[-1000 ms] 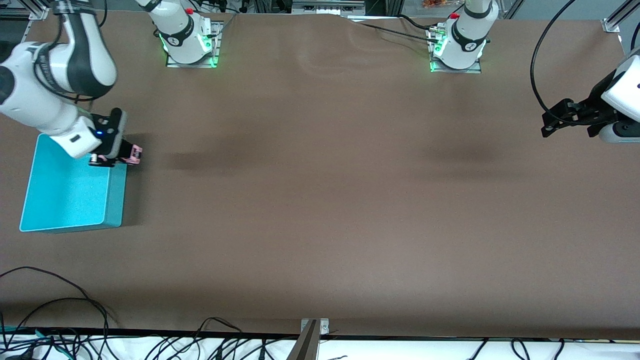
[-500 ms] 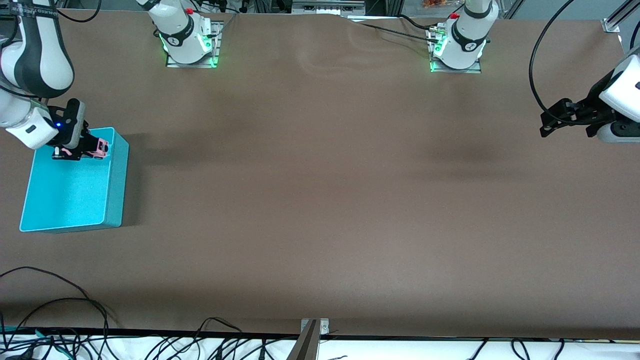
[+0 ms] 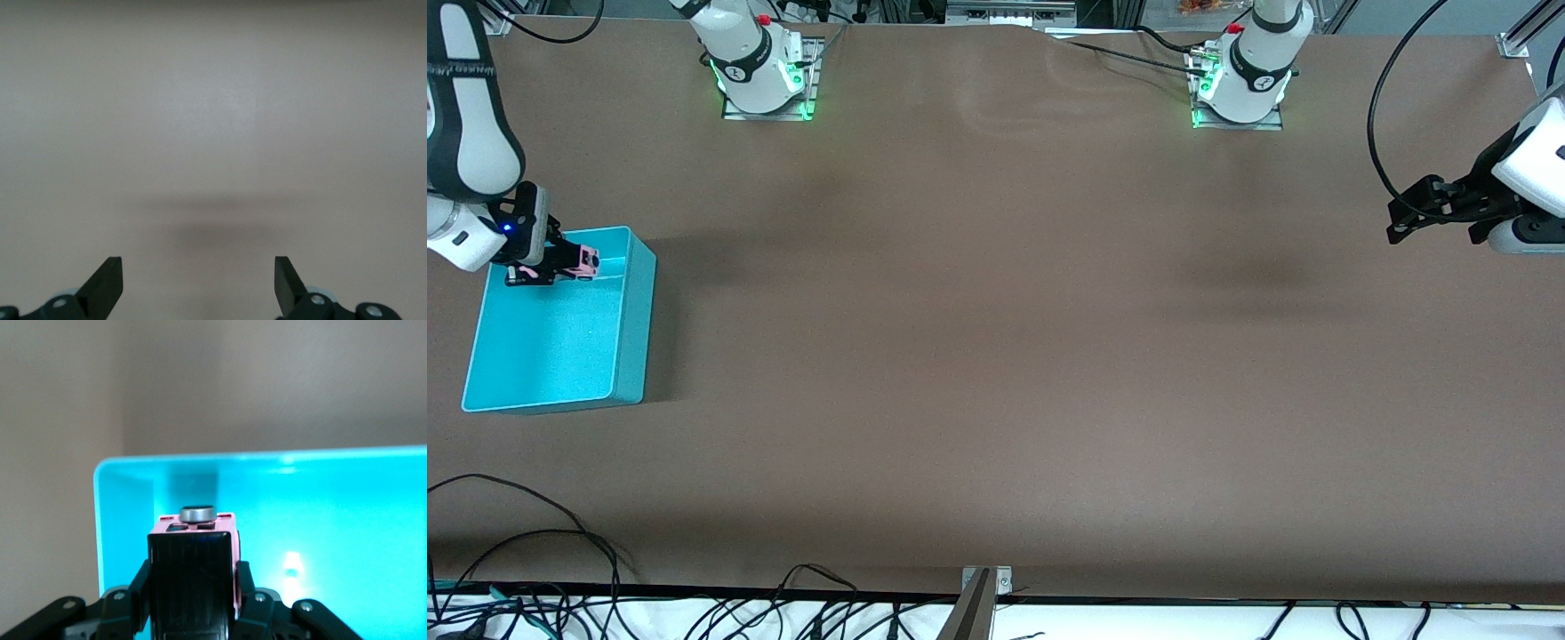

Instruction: Wind and store pink jeep toy

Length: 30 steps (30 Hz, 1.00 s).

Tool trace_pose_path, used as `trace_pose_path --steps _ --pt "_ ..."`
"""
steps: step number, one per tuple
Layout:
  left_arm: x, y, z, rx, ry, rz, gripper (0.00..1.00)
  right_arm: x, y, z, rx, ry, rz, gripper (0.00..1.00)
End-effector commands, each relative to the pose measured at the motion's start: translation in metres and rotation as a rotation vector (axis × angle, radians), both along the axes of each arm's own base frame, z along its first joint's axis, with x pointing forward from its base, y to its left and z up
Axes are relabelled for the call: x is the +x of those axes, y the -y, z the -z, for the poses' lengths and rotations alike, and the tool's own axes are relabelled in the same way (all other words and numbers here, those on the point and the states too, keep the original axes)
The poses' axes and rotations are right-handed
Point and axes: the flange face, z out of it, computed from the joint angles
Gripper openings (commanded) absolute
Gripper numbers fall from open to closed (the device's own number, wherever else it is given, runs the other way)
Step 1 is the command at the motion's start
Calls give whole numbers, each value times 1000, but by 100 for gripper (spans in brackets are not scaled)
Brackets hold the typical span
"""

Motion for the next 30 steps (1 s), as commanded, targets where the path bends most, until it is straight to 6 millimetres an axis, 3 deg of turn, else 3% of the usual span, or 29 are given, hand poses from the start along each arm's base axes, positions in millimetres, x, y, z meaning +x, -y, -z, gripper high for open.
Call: trace_pose_path --steps 1,5,11,16,24,28,30 --pt "5 3 -5 12 2 -2 100 7 25 27 56 1 -3 9" --pt "5 3 -5 12 2 -2 100 8 23 32 65 6 2 9" --pt "5 3 -5 12 2 -2 100 9 26 59 71 -4 17 9" --pt "5 3 -5 12 2 -2 100 11 28 66 62 3 24 9" --pt "4 6 -6 12 2 6 100 7 27 94 69 -38 30 10" --pt "4 6 -6 12 2 6 100 8 28 94 61 -27 32 11" --pt "4 6 -6 12 1 4 100 8 27 94 60 -26 31 17"
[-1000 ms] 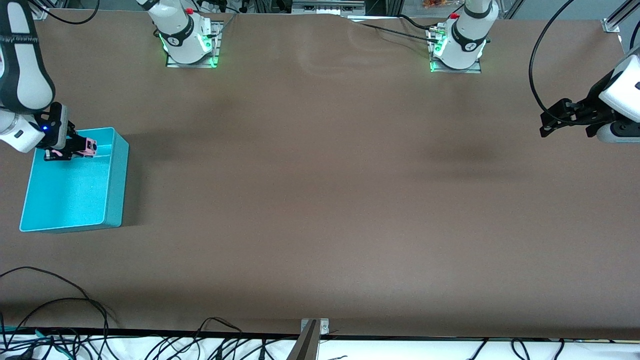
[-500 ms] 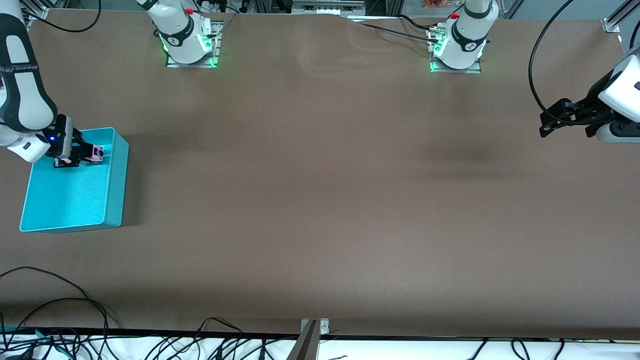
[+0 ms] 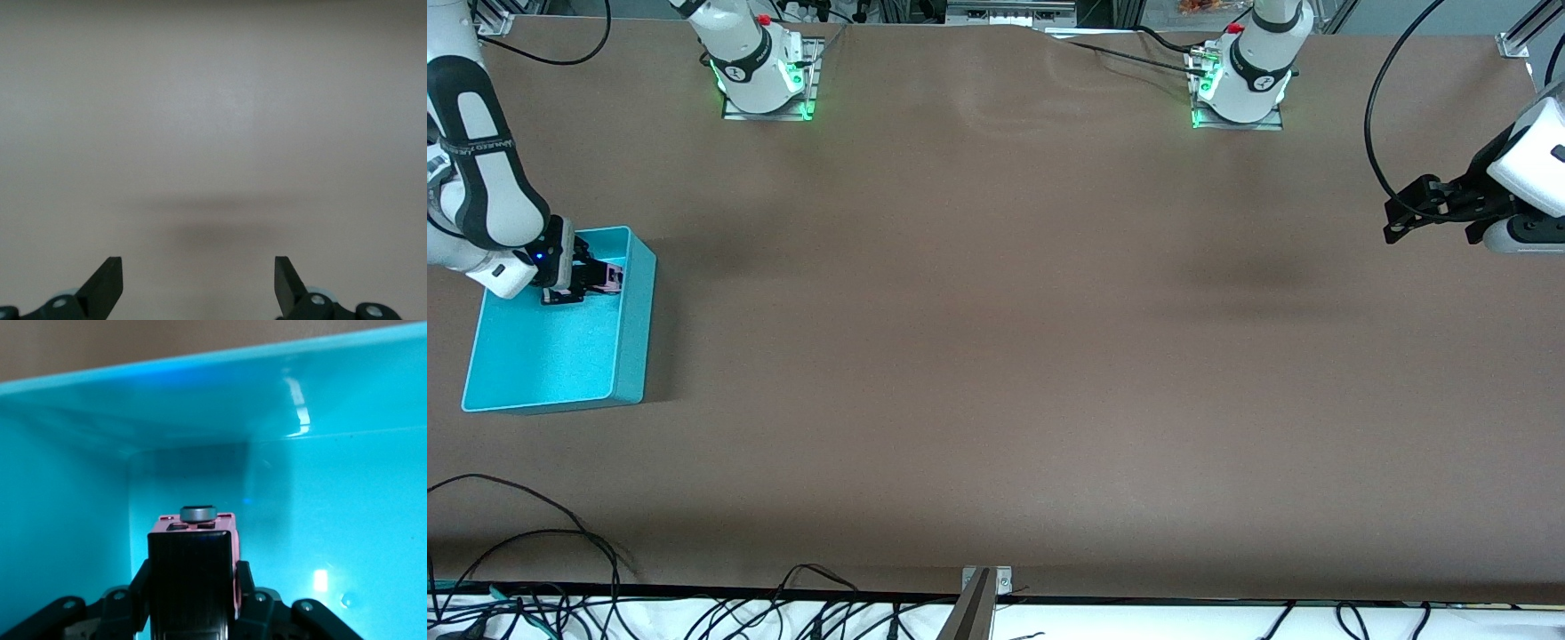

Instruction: Wind and store pink jeep toy

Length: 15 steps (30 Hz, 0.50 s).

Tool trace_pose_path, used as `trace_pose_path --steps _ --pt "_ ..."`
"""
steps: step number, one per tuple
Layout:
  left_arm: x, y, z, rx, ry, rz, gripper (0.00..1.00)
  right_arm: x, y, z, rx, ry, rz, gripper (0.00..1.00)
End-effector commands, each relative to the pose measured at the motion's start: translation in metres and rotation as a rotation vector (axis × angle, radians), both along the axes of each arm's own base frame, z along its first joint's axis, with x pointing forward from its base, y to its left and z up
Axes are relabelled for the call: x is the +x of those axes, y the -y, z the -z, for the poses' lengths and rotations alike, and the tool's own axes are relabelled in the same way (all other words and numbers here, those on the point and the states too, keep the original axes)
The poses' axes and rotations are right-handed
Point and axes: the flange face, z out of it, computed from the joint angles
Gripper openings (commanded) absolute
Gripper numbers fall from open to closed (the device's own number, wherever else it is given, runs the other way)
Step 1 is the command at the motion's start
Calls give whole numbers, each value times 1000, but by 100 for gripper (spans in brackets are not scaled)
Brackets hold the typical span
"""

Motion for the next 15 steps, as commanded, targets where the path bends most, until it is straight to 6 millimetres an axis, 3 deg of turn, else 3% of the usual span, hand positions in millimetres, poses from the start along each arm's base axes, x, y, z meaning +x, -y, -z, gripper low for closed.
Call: trace_pose_path --steps 1,4,6,9,11,15 --pt "4 2 -6 12 1 -2 100 6 2 2 8 21 -1 23" --pt "4 2 -6 12 1 -2 100 8 0 2 7 27 -4 45" --pt "4 2 -6 12 1 -2 100 9 -2 0 7 28 -2 65" --pt "4 2 -6 13 -2 -2 100 10 -4 -9 5 34 15 76" --pt "4 2 -6 13 -2 -2 100 10 -4 -21 1 49 25 99" --pt "4 3 -6 13 -2 -1 100 4 -9 -49 -7 82 46 100"
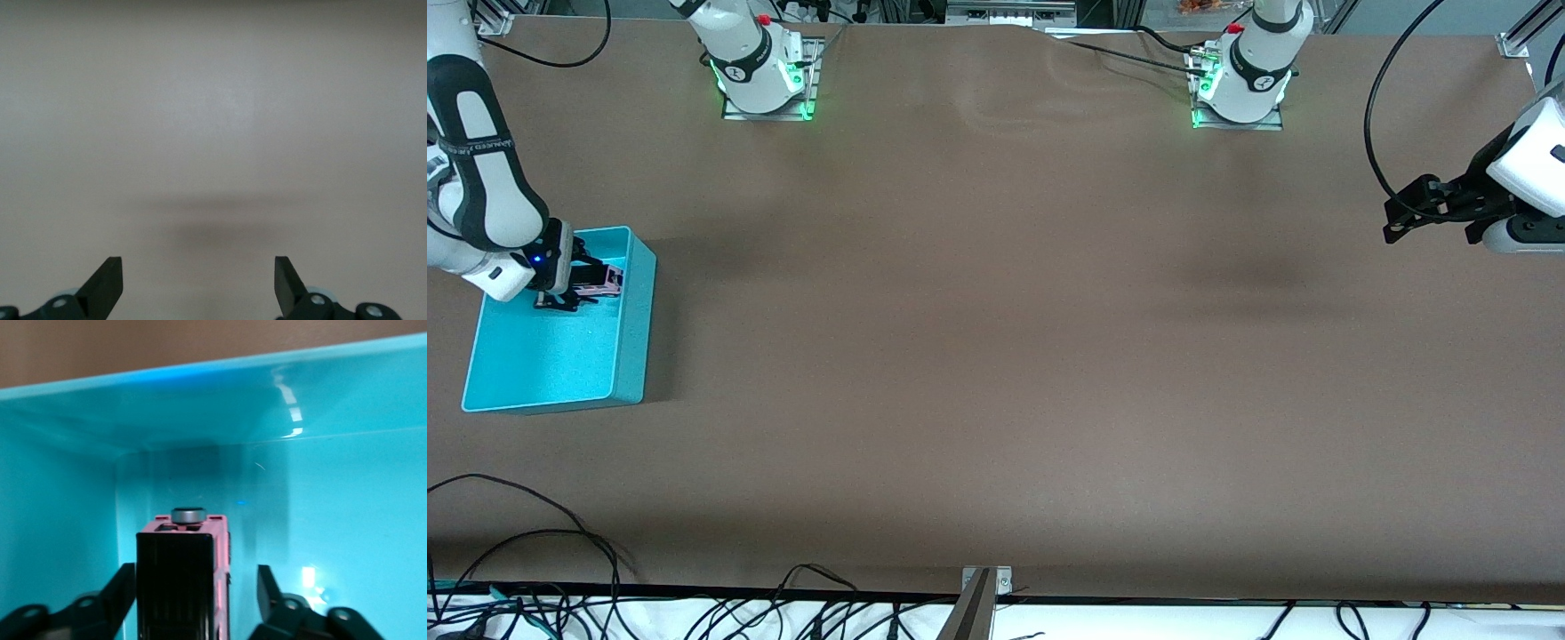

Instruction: Wind and store pink jeep toy

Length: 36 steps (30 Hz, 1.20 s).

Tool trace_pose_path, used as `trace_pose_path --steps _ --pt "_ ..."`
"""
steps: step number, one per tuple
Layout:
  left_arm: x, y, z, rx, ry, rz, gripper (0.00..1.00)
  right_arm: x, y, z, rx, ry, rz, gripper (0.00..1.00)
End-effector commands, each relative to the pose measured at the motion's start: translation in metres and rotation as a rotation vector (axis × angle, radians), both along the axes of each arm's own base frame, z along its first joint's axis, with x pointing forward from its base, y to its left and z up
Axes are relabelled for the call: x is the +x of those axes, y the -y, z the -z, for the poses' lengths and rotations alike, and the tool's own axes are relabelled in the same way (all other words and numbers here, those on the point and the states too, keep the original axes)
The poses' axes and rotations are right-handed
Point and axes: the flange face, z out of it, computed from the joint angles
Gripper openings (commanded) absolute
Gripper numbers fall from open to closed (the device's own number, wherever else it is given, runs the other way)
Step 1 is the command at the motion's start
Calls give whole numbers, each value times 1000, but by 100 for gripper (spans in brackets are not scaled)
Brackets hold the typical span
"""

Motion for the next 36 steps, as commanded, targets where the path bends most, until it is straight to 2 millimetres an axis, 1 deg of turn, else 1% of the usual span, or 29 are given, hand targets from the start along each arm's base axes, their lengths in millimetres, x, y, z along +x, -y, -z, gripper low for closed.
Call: trace_pose_path --steps 1,3,5,8,10,13,18,22,23,25,28,30,34,36 --pt "4 3 -6 13 -1 -1 100 -6 -9 -45 2 62 43 100" --pt "4 3 -6 13 -1 -1 100 -8 -14 -62 2 76 60 100" --pt "4 3 -6 13 -1 -1 100 -6 -27 -78 14 71 70 100" --pt "4 3 -6 13 -1 -1 100 -7 -36 -98 30 42 155 100" --pt "4 3 -6 13 -1 -1 100 -3 -52 -112 36 25 215 100" --pt "4 3 -6 13 -1 -1 100 5 -68 -121 29 12 302 100" --pt "4 2 -5 13 -3 -3 100 25 -95 -137 10 15 420 100" --pt "4 2 -5 13 -6 -3 100 33 -102 -148 1 23 507 100" --pt "3 2 -5 13 -7 -3 100 34 -105 -154 1 29 516 100" --pt "3 2 -5 13 -7 -3 100 40 -120 -164 2 29 535 100" --pt "4 2 -4 13 -7 -3 100 48 -130 -182 -3 17 656 100" --pt "4 2 -5 13 -6 -3 100 54 -146 -193 -9 -22 727 100" --pt "4 2 -4 13 -7 -3 100 67 -162 -219 -32 -54 808 100" --pt "4 2 -4 13 -9 -3 100 71 -165 -228 -54 -64 835 100"
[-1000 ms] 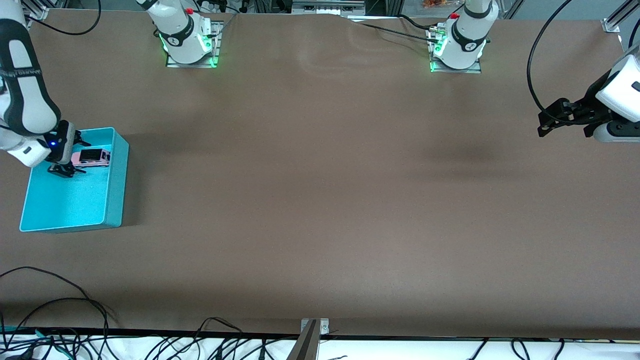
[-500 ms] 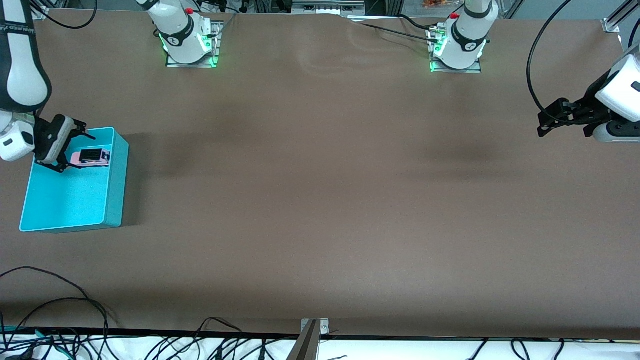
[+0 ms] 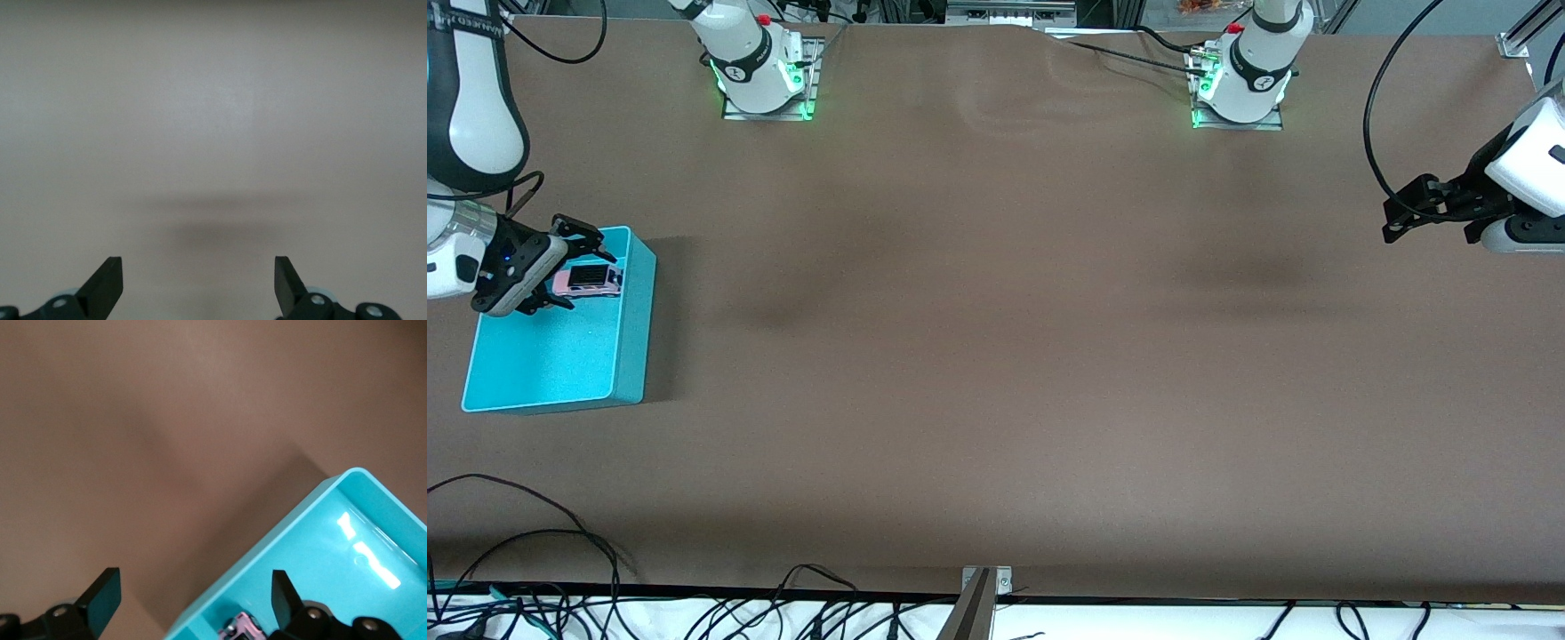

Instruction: Wind and store pink jeep toy

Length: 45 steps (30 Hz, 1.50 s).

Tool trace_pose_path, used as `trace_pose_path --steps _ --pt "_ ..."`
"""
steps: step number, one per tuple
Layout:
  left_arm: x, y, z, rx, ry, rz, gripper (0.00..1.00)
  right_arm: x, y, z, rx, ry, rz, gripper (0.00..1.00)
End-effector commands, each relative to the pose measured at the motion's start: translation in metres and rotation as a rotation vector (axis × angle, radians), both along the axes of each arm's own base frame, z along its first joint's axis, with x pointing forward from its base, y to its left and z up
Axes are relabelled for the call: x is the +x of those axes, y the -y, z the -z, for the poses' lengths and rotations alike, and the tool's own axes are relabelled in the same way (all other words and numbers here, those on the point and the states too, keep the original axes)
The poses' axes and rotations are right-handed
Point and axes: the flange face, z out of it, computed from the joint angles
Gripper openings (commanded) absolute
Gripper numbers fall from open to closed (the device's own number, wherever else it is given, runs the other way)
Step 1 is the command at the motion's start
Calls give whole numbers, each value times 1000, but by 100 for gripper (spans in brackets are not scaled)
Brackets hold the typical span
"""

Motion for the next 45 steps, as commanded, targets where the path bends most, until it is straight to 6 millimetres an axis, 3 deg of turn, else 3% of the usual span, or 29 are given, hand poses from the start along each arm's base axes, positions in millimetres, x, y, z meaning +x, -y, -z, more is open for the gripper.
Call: trace_pose_path --steps 1,7,17,26,32,45 --pt "4 1 -4 13 -6 -4 100 15 -12 -37 -23 -46 117 100" --pt "4 0 -4 13 -7 -6 100 16 -19 -63 -69 -108 240 100" --pt "4 0 -4 13 -7 -6 100 33 -84 -119 -241 -105 580 100" --pt "4 0 -4 13 -9 -6 100 32 -95 -155 -253 -98 764 100" --pt "3 0 -3 13 -15 -6 100 30 -104 -173 -250 -92 780 100" --pt "3 1 -4 13 -15 -5 100 32 -106 -190 -219 -68 789 100"
